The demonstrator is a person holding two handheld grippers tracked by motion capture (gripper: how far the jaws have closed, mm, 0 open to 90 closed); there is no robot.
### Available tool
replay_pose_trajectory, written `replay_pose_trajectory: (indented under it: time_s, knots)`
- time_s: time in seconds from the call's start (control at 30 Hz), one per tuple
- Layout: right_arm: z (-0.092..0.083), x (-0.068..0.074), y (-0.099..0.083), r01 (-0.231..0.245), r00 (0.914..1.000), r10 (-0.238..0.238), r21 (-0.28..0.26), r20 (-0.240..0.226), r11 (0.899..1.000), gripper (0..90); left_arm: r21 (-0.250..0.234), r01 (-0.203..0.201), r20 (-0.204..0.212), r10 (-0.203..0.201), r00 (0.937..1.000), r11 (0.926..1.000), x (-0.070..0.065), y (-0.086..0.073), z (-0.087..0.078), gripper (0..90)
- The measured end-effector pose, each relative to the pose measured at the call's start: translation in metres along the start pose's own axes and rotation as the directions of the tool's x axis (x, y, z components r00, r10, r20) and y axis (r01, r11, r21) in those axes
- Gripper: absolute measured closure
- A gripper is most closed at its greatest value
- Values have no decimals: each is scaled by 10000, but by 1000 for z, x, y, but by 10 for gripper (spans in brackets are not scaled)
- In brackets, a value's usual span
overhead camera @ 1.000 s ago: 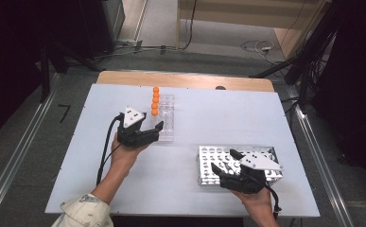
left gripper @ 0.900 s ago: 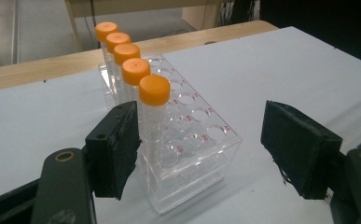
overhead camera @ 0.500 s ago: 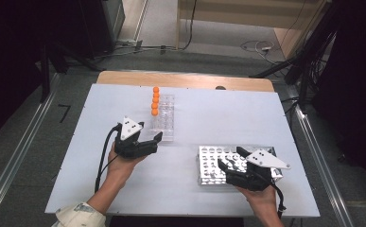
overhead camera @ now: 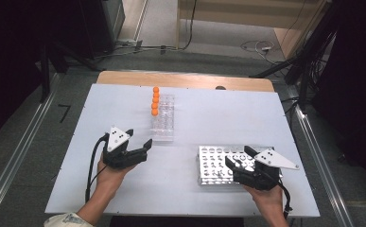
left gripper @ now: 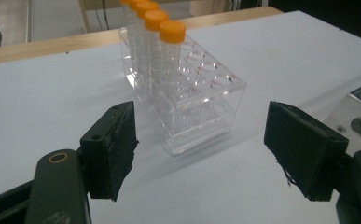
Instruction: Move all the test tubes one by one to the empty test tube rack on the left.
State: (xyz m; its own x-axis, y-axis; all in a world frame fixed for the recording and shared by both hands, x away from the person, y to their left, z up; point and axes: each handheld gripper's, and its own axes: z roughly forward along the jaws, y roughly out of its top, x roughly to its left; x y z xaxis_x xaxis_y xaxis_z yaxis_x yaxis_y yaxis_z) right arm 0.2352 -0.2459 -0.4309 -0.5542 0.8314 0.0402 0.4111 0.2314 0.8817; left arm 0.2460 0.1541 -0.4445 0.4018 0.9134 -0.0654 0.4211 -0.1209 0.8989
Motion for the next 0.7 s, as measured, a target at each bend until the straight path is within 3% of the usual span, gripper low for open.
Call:
replay_pose_trajectory:
  time_s: [0.7]
  knots:
    - [-13, -20, -6, -370, 9975, 384, -248, 585, 9990, 184, -44, 321, -491, -323, 9983, 9995, 17, -21, -18, 236]
